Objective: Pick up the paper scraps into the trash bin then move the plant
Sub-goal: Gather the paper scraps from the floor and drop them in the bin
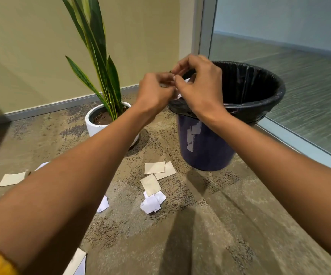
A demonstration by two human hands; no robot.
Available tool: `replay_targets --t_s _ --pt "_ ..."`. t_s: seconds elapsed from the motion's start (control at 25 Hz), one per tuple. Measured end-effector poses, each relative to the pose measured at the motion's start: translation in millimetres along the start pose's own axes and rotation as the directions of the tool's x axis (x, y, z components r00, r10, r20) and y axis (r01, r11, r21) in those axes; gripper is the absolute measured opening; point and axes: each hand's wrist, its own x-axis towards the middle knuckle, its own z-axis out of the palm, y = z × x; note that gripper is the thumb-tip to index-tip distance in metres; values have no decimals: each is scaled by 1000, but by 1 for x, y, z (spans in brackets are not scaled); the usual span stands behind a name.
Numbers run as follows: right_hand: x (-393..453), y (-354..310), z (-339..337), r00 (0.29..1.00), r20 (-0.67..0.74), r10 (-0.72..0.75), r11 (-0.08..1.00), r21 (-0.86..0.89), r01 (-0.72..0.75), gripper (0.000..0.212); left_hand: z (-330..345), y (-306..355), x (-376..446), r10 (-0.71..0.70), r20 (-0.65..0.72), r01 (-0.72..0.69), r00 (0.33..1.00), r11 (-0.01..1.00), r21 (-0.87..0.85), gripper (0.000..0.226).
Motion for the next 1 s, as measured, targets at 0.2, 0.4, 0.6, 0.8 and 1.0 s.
replay_targets --t_s 0.2,0.4,0.6,0.8,1.0 --pt "0 12 -4 995 -11 103 995 9 -103 9 7 0 7 41 -87 -48 995 995 -83 28" --pt "-12 12 8 998 24 -55 998 28 54 7 -10 -10 8 74 -313 -61 947 997 51 34" --pt "-42 15 55 952 283 -113 989 126 80 8 -25 -66 -25 -88 -160 131 983 950 282 23" --pt "-83 56 111 793 593 141 986 -8 -168 14 -44 -140 -53 -319 63 241 945 818 522 21" --pt "-117 104 142 614 733 294 944 -324 -66 22 -36 -188 -70 -472 336 50 815 635 771 57"
